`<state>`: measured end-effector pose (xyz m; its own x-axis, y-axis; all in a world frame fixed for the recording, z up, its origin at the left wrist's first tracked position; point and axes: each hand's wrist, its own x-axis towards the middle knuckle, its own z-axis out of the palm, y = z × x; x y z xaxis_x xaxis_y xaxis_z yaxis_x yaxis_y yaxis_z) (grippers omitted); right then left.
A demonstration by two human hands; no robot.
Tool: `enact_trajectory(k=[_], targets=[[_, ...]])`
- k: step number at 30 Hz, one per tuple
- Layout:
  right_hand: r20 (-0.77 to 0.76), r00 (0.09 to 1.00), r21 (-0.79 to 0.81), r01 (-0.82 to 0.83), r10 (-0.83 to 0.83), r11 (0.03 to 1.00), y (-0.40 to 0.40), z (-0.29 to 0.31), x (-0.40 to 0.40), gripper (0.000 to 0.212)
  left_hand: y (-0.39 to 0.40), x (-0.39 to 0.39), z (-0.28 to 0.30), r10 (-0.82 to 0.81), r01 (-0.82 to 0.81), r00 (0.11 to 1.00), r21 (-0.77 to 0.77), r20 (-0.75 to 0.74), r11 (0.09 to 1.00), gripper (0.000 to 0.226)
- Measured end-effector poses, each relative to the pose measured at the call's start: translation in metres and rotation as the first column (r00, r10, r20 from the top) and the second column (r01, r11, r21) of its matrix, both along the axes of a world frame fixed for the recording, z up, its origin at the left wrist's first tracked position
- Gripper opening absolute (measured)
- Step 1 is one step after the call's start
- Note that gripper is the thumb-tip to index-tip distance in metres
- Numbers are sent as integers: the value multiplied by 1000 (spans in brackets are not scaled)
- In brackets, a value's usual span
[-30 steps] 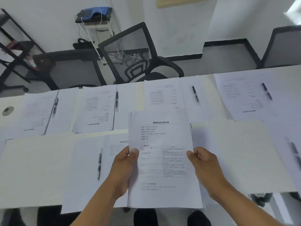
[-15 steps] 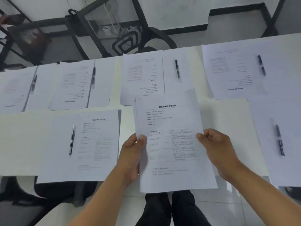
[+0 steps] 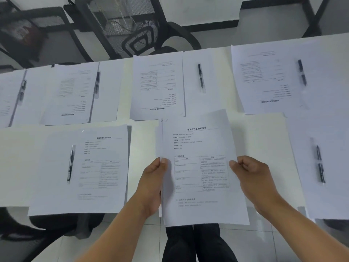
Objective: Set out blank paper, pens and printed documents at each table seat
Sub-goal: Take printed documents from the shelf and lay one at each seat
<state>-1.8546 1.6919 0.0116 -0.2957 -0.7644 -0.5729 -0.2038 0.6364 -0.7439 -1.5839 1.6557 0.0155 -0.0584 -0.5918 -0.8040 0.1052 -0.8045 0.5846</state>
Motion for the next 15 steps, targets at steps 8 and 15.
enact_trajectory(k=[8, 15], targets=[[-44, 999, 10, 28, -28, 1000, 5, -3, 8, 13, 5, 8, -4, 20, -19, 999, 14, -32, 1000, 35], [-125, 992, 96, -8, 20, 995, 13, -11, 9, 19, 10, 28, -5, 59, -58, 997, 36, -42, 998, 33]])
